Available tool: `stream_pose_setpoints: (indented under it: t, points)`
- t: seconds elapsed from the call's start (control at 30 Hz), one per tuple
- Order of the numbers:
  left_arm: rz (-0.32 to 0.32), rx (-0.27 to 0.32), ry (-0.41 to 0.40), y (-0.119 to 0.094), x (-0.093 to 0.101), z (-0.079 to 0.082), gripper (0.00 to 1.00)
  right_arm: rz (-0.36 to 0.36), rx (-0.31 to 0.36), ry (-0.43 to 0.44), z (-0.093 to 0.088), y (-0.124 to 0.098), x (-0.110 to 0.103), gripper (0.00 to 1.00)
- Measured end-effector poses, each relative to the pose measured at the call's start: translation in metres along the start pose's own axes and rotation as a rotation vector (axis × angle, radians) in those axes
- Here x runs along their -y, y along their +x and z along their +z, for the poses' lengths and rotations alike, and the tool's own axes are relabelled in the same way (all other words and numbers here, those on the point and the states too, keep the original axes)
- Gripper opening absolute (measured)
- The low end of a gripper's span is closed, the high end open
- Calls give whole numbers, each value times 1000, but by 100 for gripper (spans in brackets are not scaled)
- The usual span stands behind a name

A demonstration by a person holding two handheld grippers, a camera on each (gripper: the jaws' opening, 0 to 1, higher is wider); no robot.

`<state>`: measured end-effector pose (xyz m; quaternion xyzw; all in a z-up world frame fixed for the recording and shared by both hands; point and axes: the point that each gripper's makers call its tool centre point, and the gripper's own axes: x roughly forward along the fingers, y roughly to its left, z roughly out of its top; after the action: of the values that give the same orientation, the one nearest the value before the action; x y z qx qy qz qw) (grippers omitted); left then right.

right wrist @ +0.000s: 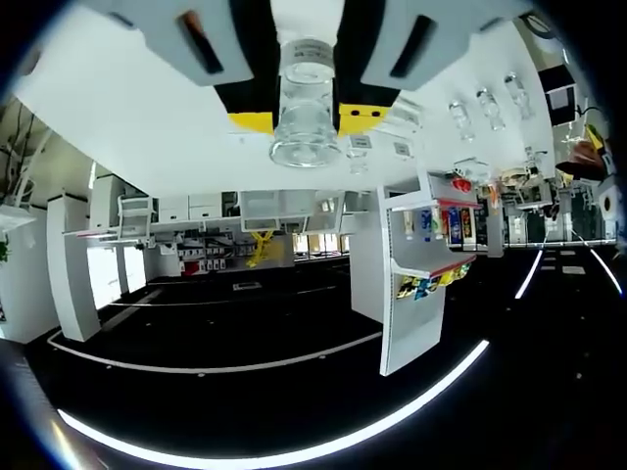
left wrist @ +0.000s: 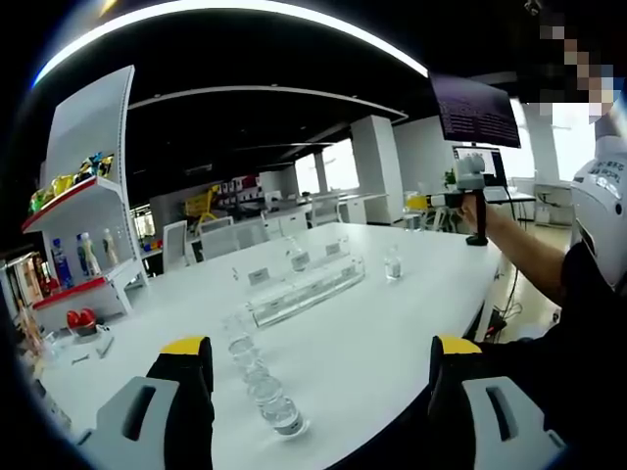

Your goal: Identify the label on the chemical reagent bottle, grasp the chemical reagent bottle, and place it in the designated position on the reagent rack

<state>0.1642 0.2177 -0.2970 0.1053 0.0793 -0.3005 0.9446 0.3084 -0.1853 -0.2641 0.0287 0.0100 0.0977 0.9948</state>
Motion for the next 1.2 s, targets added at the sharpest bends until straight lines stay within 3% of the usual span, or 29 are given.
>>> stream_pose_setpoints:
  t: [0.5,1.2]
  points:
    - [3,-4,0,0,0,-1,91,25,20,-18,28,20,-4,17]
    - [12,-2,0,-3,-3,-1,91,45,15,-22,52,46,-3,17]
